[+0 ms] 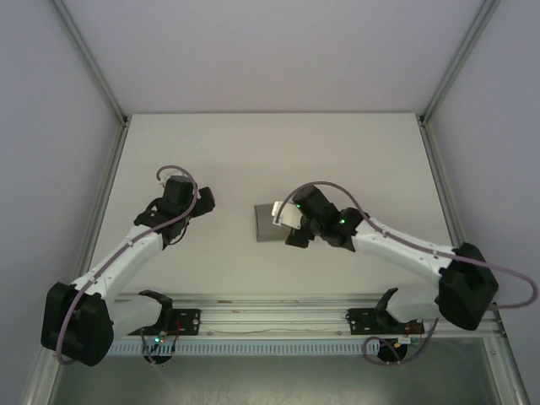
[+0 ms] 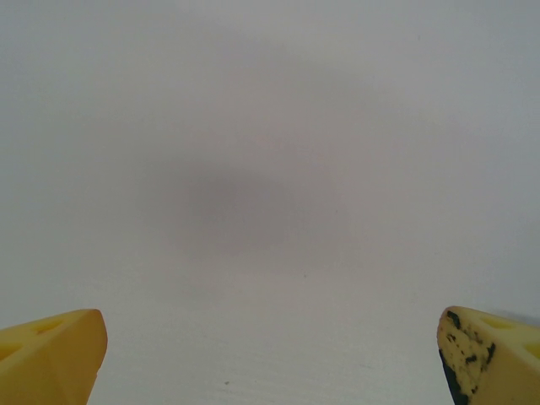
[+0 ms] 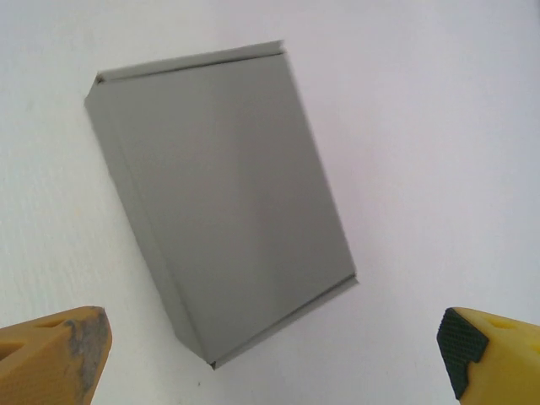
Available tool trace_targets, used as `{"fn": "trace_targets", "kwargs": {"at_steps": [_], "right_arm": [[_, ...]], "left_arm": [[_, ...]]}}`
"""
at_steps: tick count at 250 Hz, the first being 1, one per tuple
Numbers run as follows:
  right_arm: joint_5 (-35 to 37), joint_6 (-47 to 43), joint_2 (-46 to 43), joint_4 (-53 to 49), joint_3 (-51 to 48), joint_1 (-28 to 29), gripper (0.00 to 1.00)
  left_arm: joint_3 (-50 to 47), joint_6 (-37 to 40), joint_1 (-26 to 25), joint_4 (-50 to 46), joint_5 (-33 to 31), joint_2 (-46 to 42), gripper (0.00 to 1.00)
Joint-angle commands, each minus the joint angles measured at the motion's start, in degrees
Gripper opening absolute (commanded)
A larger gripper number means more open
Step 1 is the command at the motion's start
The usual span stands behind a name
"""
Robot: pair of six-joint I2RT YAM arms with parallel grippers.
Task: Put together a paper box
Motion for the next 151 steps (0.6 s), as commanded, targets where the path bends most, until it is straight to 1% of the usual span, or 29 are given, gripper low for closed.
{"fn": "trace_targets", "kwargs": {"at_steps": [1,10,13,29,53,65,74,93,113,129,142,146,151], "right_arm": [[5.3,15.6,-5.8,8.5,-3.6,-4.6,1.0],[5.5,20.9,-6.8,10.5,-5.0,-7.9,1.0],[5.5,22.6,-8.4,11.1,-5.7,-9.0,1.0],[5.8,30.3,-12.1,15.3,-9.8,-15.5,1.0],[8.2,40.5,-15.7,21.7,-16.0,-25.6,1.0],[8.1,44.2,-16.4,24.6,-18.6,-30.4,1.0],[7.8,45.1,-16.4,27.8,-20.6,-33.1,1.0],[9.8,44.9,-15.0,36.4,-25.1,-36.4,1.0],[11.3,44.9,-11.8,43.5,-27.3,-38.9,1.0],[10.5,46.0,-8.6,47.7,-28.0,-41.2,1.0],[8.8,47.8,-5.8,51.7,-28.4,-43.0,1.0],[8.1,47.8,-4.9,52.8,-28.7,-43.5,1.0],[7.4,47.7,-3.7,54.3,-28.8,-43.9,1.0]], "left_arm": [[-1.8,4.6,1.4,8.1,-6.9,-2.5,1.0],[-3.3,6.3,2.0,11.5,-8.6,-3.0,1.0],[-3.8,7.0,2.3,12.6,-9.0,-3.0,1.0],[-6.3,9.8,4.7,18.6,-9.8,-3.0,1.0],[-7.8,10.4,9.8,23.9,-8.5,-1.3,1.0],[-9.3,13.0,11.8,28.9,-6.8,0.1,1.0],[-10.5,16.5,13.0,32.7,-5.2,1.4,1.0],[-12.2,21.5,14.7,38.6,-5.1,4.4,1.0],[-15.2,21.9,17.2,46.5,-3.0,7.1,1.0],[-18.8,22.3,18.3,55.7,-1.6,10.4,1.0],[-20.3,22.9,18.4,61.1,-1.1,13.3,1.0],[-20.4,23.2,18.4,62.0,-1.1,14.1,1.0],[-19.8,23.1,18.3,60.9,-1.0,14.3,1.0]]}}
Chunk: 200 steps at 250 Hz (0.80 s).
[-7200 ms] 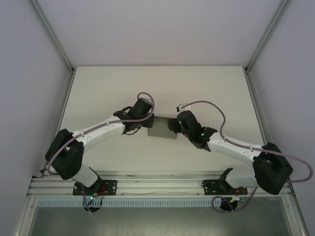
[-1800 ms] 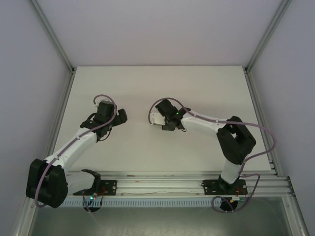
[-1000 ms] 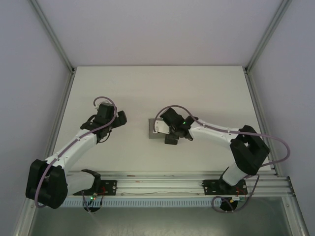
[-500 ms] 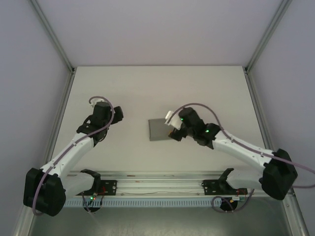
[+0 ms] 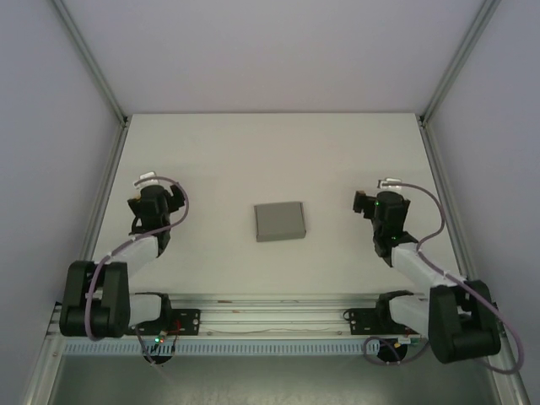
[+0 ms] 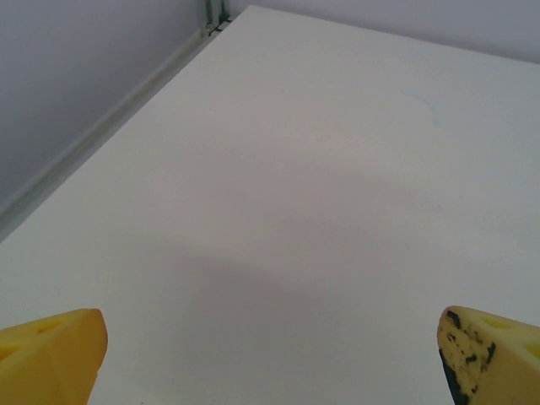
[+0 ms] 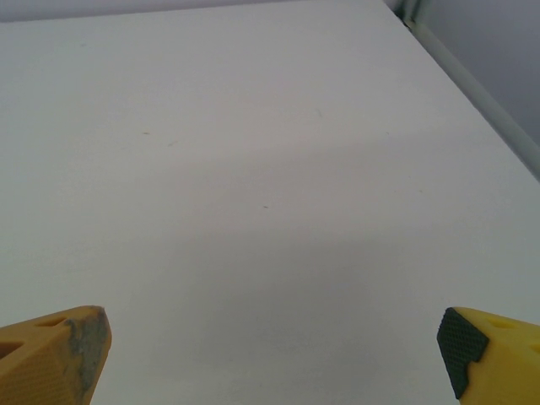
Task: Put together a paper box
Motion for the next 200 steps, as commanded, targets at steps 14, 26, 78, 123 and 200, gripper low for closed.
{"fn": "trace_targets", "kwargs": {"at_steps": [14,26,78,123,200], "right_arm": [[-2.3,3.2,8.7,19.8,-1.0,-3.4,1.0],[-3.2,2.3,13.6,25.5,-1.9,-4.0,1.0],[-8.1,4.9,21.6,29.1,0.4,-7.4,1.0],[-4.4,5.9,21.0,26.9,1.0,-7.4,1.0],[-4.4,5.8,21.0,26.3,1.2,-7.4,1.0]], "left_arm": [[-0.9,3.4,0.7,13.9,3.4,4.4,1.0],[-1.7,2.9,0.8,17.5,5.6,6.0,1.0],[-4.2,5.0,0.3,26.8,10.1,12.0,1.0],[-4.7,6.0,-0.3,29.7,9.3,13.1,1.0],[-4.1,6.8,-1.1,28.5,8.4,13.1,1.0]]}}
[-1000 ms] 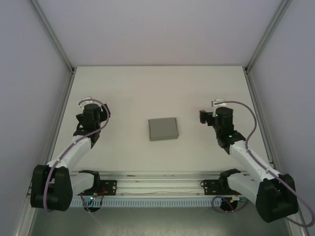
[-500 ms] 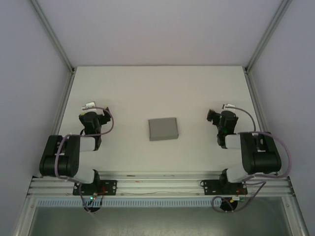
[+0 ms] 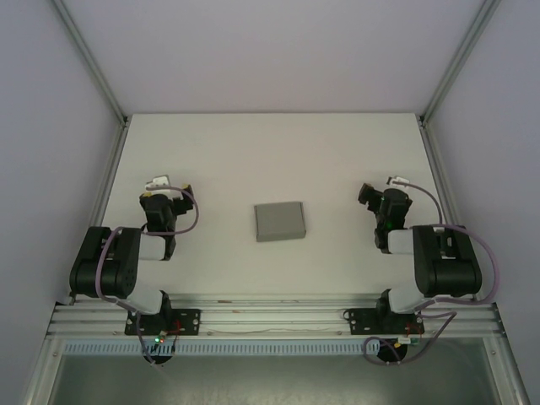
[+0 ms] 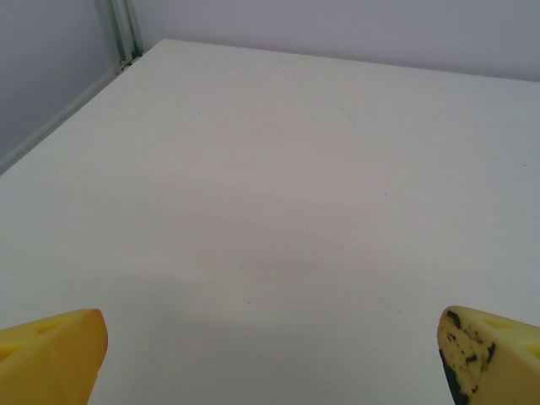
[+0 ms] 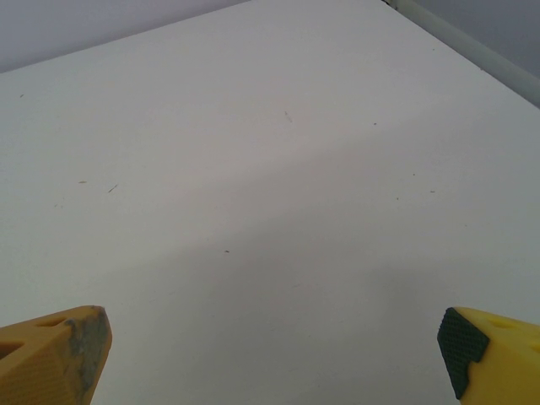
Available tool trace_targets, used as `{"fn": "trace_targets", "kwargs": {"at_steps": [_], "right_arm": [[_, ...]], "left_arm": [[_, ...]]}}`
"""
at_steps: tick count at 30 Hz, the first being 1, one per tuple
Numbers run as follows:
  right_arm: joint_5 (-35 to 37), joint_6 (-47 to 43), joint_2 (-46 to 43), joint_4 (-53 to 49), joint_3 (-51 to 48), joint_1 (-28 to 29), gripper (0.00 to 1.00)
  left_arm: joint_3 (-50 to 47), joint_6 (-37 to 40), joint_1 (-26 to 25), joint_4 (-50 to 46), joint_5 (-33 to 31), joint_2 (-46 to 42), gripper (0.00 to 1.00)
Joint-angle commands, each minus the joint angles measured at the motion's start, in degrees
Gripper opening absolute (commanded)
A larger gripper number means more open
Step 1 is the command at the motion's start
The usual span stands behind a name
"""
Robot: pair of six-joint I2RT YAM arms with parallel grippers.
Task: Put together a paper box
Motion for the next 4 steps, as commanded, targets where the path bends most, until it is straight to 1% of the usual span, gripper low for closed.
{"fn": "trace_targets", "kwargs": {"at_steps": [1,4], "right_arm": [[1.6,0.6,-0.7,1.5,1.2,-0.1,1.0],[1.6,0.6,-0.7,1.5,1.1,0.0,1.0]], "left_arm": [[0.8,1.4,-0.4,1.7,-0.1,-0.3,1.0],[1.0,1.4,-0.4,1.6,-0.2,-0.3,1.0]]}}
